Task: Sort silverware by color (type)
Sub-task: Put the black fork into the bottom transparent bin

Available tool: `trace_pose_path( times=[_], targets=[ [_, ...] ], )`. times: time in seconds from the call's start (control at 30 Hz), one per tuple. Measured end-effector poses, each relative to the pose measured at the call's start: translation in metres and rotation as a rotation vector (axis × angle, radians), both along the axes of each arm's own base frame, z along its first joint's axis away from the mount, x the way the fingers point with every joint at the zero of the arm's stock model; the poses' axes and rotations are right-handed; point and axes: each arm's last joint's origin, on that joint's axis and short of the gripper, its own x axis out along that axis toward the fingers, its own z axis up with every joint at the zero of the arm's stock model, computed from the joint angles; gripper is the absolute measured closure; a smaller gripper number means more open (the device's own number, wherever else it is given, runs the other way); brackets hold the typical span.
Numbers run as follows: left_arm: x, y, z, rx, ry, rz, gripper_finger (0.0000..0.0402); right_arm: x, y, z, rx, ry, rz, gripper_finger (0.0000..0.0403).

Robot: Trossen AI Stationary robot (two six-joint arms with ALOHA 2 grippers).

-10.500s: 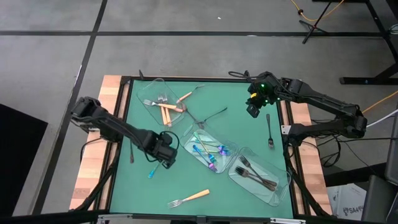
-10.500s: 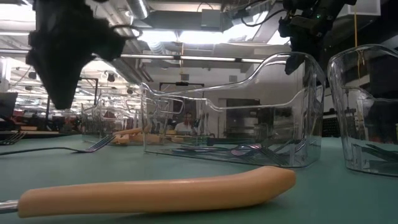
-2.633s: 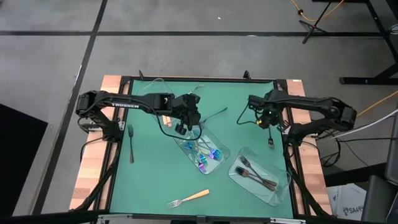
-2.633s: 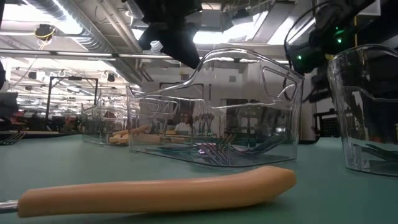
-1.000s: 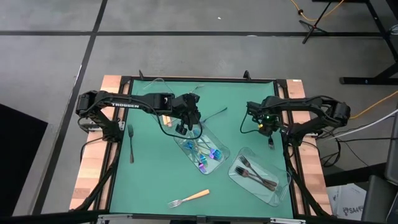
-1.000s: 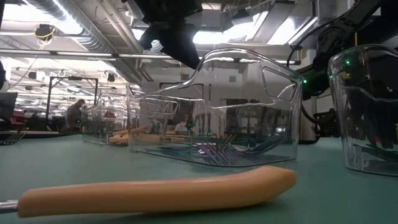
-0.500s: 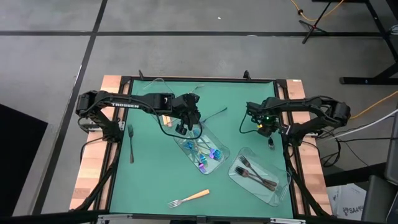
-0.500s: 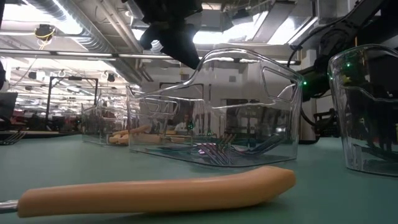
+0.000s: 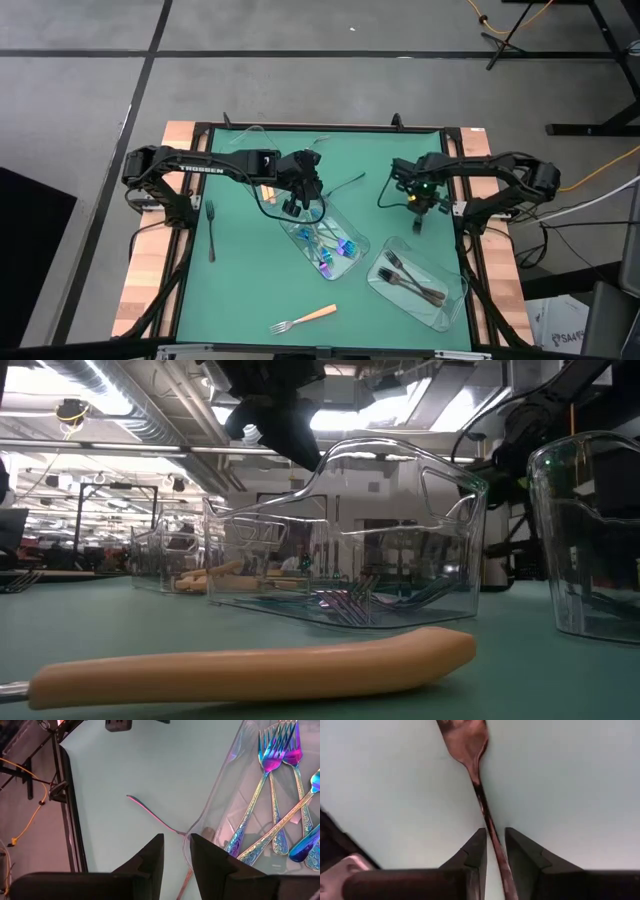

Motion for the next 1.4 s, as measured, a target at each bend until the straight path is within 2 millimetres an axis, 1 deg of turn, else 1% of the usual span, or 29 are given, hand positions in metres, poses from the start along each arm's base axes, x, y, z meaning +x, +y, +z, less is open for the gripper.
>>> trace_pose_path(
  times=[0.2, 0.47, 0.67, 1.0, 1.1, 1.27, 1.33, 1.4],
  targets=[
    [0.000, 0.000, 0.000, -0.001, 0.000, 0.001, 0.0313, 0.013, -0.007, 0.004, -0.065, -0.110, -0.086, 0.0334],
    [0.000, 0.000, 0.000, -0.001, 0.000, 0.001, 0.0313, 0.014, -0.008, 0.004, -0.071, -0.121, -0.127, 0.0334],
    [0.000, 0.000, 0.000, -0.001, 0.000, 0.002, 0.0313, 0.018, -0.006, 0.004, 0.008, -0.184, -0.213, 0.0334],
    [0.000, 0.000, 0.000, -0.004, -0.003, 0.025, 0.0313, 0.021, -0.006, 0.004, 0.040, -0.216, -0.301, 0.0335],
    [-0.001, 0.001, 0.000, 0.021, 0.008, 0.057, 0.0313, 0.022, -0.007, 0.005, 0.034, -0.230, -0.301, 0.0349],
    [-0.006, 0.005, -0.004, 0.045, 0.062, 0.092, 0.0313, 0.023, -0.007, 0.005, 0.031, -0.236, -0.301, 0.0393],
    [-0.008, 0.009, -0.005, 0.033, 0.081, 0.116, 0.0313, 0.023, -0.007, 0.005, 0.032, -0.237, -0.301, 0.0399],
    [-0.011, 0.015, -0.005, 0.018, 0.094, 0.148, 0.0313, 0.023, -0.007, 0.005, 0.031, -0.239, -0.302, 0.0395]
  ],
)
